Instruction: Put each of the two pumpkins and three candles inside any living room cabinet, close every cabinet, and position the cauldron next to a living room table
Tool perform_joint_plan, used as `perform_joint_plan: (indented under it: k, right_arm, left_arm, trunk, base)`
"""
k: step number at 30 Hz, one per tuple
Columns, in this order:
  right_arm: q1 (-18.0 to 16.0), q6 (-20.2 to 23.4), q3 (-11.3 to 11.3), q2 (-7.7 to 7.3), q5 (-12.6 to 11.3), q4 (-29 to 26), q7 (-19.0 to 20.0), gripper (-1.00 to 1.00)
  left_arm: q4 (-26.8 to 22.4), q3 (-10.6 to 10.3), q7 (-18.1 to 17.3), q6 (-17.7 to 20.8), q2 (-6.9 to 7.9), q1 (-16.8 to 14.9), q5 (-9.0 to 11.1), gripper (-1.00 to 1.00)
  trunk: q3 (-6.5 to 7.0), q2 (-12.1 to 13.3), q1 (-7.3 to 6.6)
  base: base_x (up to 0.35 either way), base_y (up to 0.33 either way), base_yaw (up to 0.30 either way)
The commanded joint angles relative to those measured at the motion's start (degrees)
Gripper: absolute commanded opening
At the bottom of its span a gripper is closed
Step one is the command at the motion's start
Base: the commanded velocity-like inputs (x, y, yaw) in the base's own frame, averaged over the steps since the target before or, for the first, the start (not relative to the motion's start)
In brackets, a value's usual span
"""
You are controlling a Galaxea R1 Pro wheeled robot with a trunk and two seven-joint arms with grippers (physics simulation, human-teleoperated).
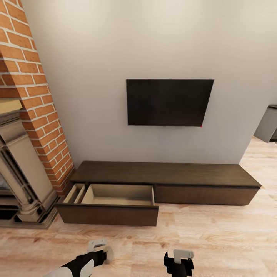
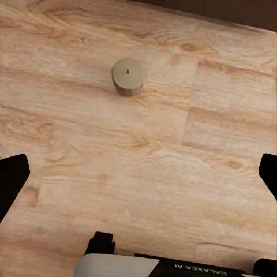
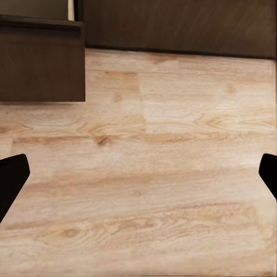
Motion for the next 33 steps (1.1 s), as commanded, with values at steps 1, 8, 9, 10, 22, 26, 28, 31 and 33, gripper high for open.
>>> perform_joint_plan:
  k: [1,8,9,10,22,26,28,31,33]
  right_arm:
    - [-0.1,-0.2,0.5,0.01,-0.5,-0.1,-0.2,1.0]
    - [-0.1,-0.2,0.5,0.03,-0.5,-0.1,-0.2,1.0]
    - [-0.1,-0.2,0.5,0.03,-0.5,-0.1,-0.2,1.0]
    - [-0.1,-0.2,0.5,0.03,-0.5,-0.1,-0.2,1.0]
    - [-0.1,-0.2,0.5,0.08,-0.5,-0.1,-0.2,1.0]
    - [-0.1,-0.2,0.5,0.09,-0.5,-0.1,-0.2,1.0]
    - [-0.1,-0.2,0.5,0.1,-0.5,-0.1,-0.2,1.0]
    - [-0.1,-0.2,0.5,0.1,-0.5,-0.1,-0.2,1.0]
    - [-0.1,-0.2,0.5,0.1,-0.5,-0.1,-0.2,1.0]
  left_arm:
    - [-0.1,0.4,0.1,0.2,-0.03,0.0,-0.5,1.0]
    - [-0.1,0.4,0.1,0.2,-0.06,0.0,-0.5,1.0]
    - [-0.1,0.4,0.1,0.2,-0.06,0.0,-0.5,1.0]
    - [-0.1,0.4,0.1,0.2,-0.07,0.0,-0.5,1.0]
    - [-0.1,0.4,0.1,0.3,-0.14,0.0,-0.5,1.0]
    - [-0.1,0.4,0.1,0.3,-0.26,0.0,-0.5,1.0]
    - [-0.1,0.4,0.1,0.3,-0.35,0.0,-0.5,1.0]
    - [-0.1,0.4,0.1,0.4,-0.41,0.0,-0.5,1.0]
    - [-0.1,0.4,0.1,0.4,-0.45,0.0,-0.5,1.0]
  trunk:
    - [-0.1,-0.1,0.03]
    - [0.06,-0.1,0.03]
    - [0.08,-0.1,0.03]
    - [0.1,-0.1,0.03]
    - [0.17,-0.1,0.03]
    - [0.17,-0.1,0.03]
    - [0.17,-0.1,0.03]
    - [0.17,-0.1,0.03]
    - [0.17,-0.1,0.03]
  base:
    - [-0.015,0.319,-0.244]
    - [-0.005,0.321,-0.247]
    - [-0.001,0.323,-0.24]
    - [-0.001,0.324,-0.224]
    - [-0.02,0.324,-0.076]
    - [-0.069,0.324,-0.003]
    - [-0.073,0.324,-0.001]
    - [-0.074,0.324,0.0]
    - [-0.075,0.324,0.0]
